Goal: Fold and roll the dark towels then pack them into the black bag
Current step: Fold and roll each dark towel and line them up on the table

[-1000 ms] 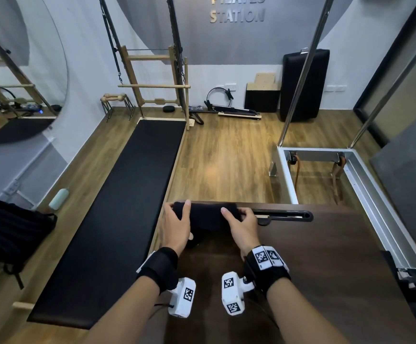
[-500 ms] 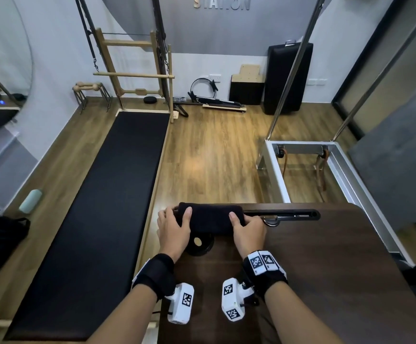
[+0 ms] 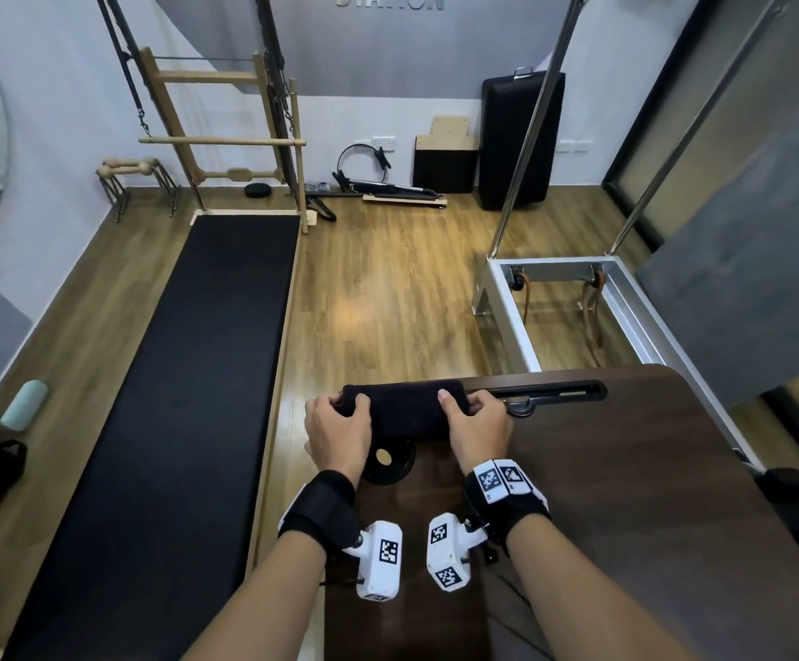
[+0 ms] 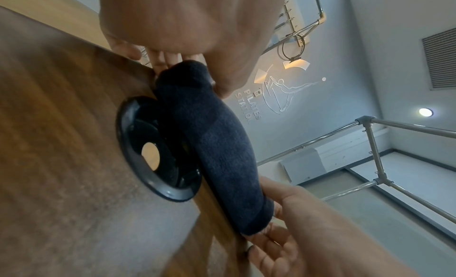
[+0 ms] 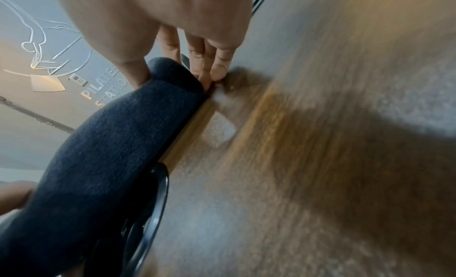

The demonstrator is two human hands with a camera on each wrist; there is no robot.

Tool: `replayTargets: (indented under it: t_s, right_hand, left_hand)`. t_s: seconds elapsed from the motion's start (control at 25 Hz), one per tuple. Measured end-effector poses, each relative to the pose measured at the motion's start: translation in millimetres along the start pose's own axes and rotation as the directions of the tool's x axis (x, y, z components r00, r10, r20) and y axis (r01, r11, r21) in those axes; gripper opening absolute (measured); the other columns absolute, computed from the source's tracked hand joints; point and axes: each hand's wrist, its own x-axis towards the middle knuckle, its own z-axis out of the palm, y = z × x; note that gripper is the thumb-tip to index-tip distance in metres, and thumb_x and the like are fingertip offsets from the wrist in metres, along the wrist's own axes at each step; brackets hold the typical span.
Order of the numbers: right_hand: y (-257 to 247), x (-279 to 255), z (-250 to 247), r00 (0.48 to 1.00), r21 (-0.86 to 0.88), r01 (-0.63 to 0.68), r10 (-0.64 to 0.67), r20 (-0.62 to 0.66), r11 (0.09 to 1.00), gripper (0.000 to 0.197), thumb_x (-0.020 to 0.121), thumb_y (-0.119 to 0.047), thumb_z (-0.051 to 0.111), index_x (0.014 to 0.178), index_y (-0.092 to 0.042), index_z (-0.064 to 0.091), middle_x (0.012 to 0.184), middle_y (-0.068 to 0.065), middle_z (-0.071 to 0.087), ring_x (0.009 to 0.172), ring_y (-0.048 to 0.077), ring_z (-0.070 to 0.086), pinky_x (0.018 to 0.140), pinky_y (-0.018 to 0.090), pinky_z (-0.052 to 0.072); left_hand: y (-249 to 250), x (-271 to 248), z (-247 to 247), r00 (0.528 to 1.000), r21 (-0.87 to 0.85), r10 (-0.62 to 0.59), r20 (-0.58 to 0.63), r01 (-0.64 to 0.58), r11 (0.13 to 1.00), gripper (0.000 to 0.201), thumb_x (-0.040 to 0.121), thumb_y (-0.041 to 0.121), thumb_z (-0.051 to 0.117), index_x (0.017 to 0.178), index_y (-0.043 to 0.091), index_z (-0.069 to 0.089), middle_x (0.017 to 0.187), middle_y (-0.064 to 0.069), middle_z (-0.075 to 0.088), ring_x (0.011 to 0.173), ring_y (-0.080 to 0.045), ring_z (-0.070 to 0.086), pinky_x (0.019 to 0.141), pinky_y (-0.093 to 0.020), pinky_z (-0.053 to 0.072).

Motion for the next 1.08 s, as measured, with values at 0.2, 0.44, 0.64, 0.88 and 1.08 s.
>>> replayTargets:
  t_s: [0.2,0.44,0.64,0.88,1.08]
  right_hand:
    - [-2,5,-9,0.996,0.014,-0.002,0.001,0.086,1.000,0.042,0.087,-0.057,0.074,0.078,-0.017,0.069,0.076,-0.005,0.070,0.076,0.009,0.065,0.062,0.024,0.045]
    - [1,3,-17,0.991,0.025,0.000,-0.003,0.130,1.000,0.033,0.093,-0.050,0.069,0.102,-0.019,0.073,0.095,-0.006,0.072,0.094,0.015,0.066,0.081,0.028,0.048]
    - [4,2,-24,0.991,0.053,0.012,-0.019,0.130,0.999,0.033,0.092,-0.049,0.072,0.103,-0.018,0.074,0.091,-0.008,0.073,0.091,0.012,0.068,0.081,0.027,0.049]
    - [18,-3,-53,0.993,0.118,-0.003,-0.011,0.119,0.993,0.032,0.093,-0.050,0.070,0.102,-0.020,0.077,0.092,-0.010,0.076,0.088,0.001,0.068,0.072,0.021,0.048]
    - [52,-8,-113,0.997,0.121,-0.062,0.056,0.054,0.991,0.033,0.094,-0.048,0.069,0.096,-0.016,0.076,0.084,-0.003,0.074,0.084,0.016,0.070,0.076,0.033,0.053]
  left_hand:
    - [-5,-2,-8,0.998,-0.039,-0.021,0.061,0.023,0.999,0.036,0.094,0.052,0.066,0.111,0.021,0.059,0.120,0.001,0.061,0.108,-0.024,0.064,0.102,-0.052,0.054]
    - [-1,-10,-19,0.993,-0.122,-0.058,0.103,0.070,0.990,0.042,0.097,0.063,0.058,0.110,0.023,0.059,0.123,-0.001,0.062,0.112,-0.024,0.064,0.105,-0.052,0.052]
    - [8,-24,-35,0.999,-0.116,0.040,-0.027,-0.043,0.992,0.043,0.099,0.063,0.054,0.111,0.022,0.058,0.116,0.005,0.052,0.108,-0.023,0.061,0.098,-0.048,0.054]
    - [23,-72,-21,0.911,-0.181,0.412,-0.002,-0.406,0.896,0.025,0.103,0.054,0.055,0.089,0.034,0.059,0.085,0.011,0.065,0.080,-0.006,0.064,0.068,-0.020,0.049]
    - [34,-115,43,0.679,-0.163,0.508,0.530,-0.506,0.847,0.025,0.101,0.051,0.062,0.089,0.029,0.066,0.080,0.006,0.068,0.080,-0.011,0.066,0.076,-0.037,0.057]
